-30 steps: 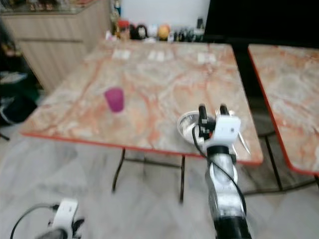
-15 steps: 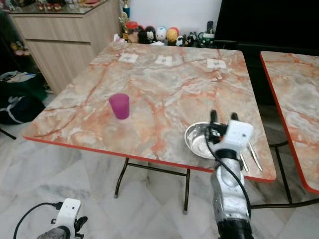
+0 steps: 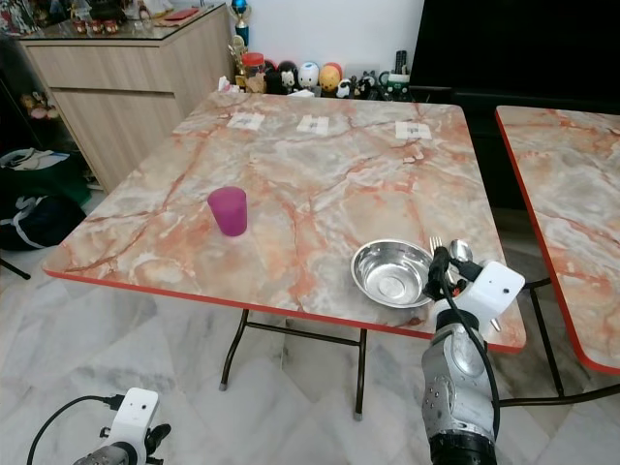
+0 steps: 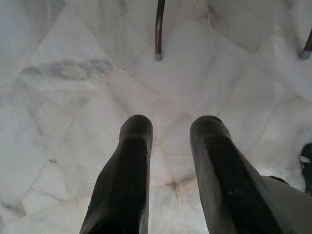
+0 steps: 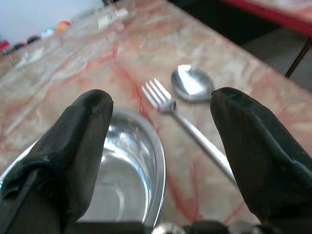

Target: Setting the table

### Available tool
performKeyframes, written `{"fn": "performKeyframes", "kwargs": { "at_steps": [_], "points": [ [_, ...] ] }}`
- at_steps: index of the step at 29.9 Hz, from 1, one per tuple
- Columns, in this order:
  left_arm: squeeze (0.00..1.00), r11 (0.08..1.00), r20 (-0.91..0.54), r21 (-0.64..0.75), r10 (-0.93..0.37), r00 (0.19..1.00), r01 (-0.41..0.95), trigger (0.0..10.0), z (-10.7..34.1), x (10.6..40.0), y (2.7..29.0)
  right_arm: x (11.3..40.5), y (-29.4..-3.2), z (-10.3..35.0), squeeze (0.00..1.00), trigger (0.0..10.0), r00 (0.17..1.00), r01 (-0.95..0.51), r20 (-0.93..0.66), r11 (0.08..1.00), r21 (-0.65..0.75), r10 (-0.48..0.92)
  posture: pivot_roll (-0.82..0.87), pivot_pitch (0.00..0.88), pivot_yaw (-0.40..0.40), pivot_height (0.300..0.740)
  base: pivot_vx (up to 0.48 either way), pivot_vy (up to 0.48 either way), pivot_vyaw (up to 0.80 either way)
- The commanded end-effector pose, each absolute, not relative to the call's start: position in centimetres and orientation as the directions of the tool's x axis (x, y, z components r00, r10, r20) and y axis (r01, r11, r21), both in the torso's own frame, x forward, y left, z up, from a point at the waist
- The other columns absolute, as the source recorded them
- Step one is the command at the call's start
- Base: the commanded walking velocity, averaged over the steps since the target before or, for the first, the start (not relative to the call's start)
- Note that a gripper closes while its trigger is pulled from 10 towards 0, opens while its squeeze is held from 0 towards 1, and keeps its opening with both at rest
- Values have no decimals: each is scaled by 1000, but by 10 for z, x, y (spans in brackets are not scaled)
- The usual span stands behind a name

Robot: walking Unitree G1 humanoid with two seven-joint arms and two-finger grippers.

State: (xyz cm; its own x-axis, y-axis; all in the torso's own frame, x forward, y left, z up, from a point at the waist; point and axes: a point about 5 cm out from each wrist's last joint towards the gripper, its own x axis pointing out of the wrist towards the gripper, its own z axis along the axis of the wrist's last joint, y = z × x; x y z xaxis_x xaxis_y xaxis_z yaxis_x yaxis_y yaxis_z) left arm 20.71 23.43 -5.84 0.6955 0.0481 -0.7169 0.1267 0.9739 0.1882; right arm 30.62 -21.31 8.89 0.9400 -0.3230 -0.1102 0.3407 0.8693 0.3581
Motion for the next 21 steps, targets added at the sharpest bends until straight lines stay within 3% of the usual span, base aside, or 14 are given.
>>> {"fn": "performKeyframes", "kwargs": {
  "at_steps": [1, 18, 20, 21],
  "points": [
    [0, 972, -740, 192, 54, 670, 134, 10000, -62, 201, 236, 309, -214, 87, 0, 10000, 933, 361, -143, 863, 353, -331, 49, 0, 17, 740, 0, 0, 0],
    [0, 971, -744, 198, 58, 665, 136, 10000, -63, 199, 238, 309, -202, 69, 0, 10000, 935, 337, -258, 830, 444, -242, 50, 0, 19, 740, 0, 0, 0],
    [0, 971, -744, 197, 58, 665, 135, 10000, -63, 199, 238, 309, -201, 68, 0, 9451, 933, 340, -267, 826, 450, -239, 50, 0, 19, 740, 0, 0, 0],
    [0, 971, -744, 197, 58, 666, 135, 10000, -63, 199, 238, 309, -201, 68, 0, 8078, 934, 340, -268, 821, 458, -237, 50, 0, 19, 740, 0, 0, 0]
  ]
}}
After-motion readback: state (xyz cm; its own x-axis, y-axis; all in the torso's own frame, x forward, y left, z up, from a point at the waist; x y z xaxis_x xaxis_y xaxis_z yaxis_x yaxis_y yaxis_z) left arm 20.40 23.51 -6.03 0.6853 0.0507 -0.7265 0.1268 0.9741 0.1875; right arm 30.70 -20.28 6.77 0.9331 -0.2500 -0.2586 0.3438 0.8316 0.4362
